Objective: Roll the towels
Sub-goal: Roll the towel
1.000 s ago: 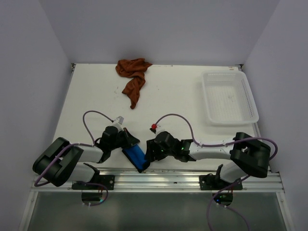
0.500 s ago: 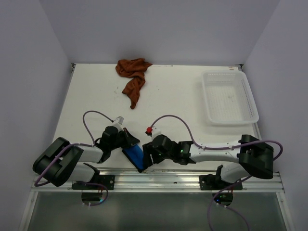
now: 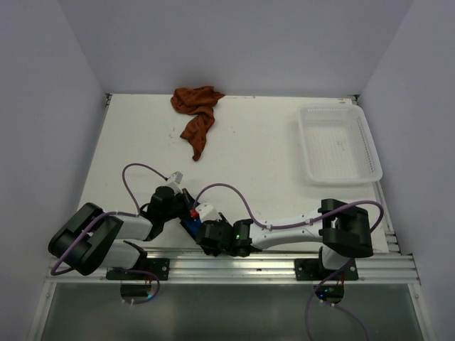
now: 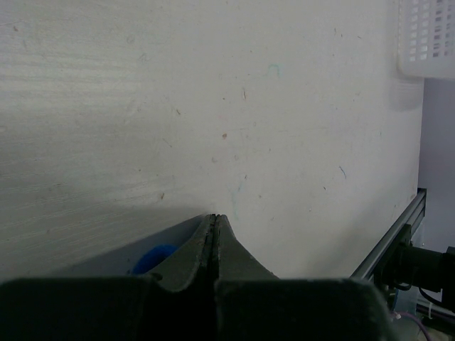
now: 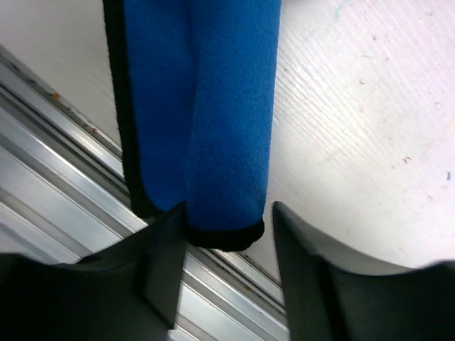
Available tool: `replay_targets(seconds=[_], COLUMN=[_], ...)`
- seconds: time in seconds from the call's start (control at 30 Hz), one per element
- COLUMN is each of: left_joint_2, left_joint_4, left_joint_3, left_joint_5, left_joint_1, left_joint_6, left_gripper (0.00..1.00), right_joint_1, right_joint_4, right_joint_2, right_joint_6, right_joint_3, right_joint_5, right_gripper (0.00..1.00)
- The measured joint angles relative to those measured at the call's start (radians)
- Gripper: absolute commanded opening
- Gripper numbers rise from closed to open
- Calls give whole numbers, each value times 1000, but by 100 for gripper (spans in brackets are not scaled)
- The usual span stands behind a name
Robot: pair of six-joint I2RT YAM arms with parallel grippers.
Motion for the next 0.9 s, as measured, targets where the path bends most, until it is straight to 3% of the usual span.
replay_targets(seconds=[0.47,0.7,0.9], left_joint_2=[0,1,3], left_joint_4=[0,-11,-43], left_joint_3=[0,8,29], left_joint_5=[0,1,3], left_joint_1=[0,0,-5], left_joint_6=[0,1,17], left_gripper=[0,0,0], right_joint_1=[50,135,224], right_joint_4=[-56,-65,-155], right_joint_2=[35,101,228], right_joint_6=[-53,-110,-166], right_joint_3=[20,35,144], right_joint_5=[133,249,390], right_gripper=[0,0,0])
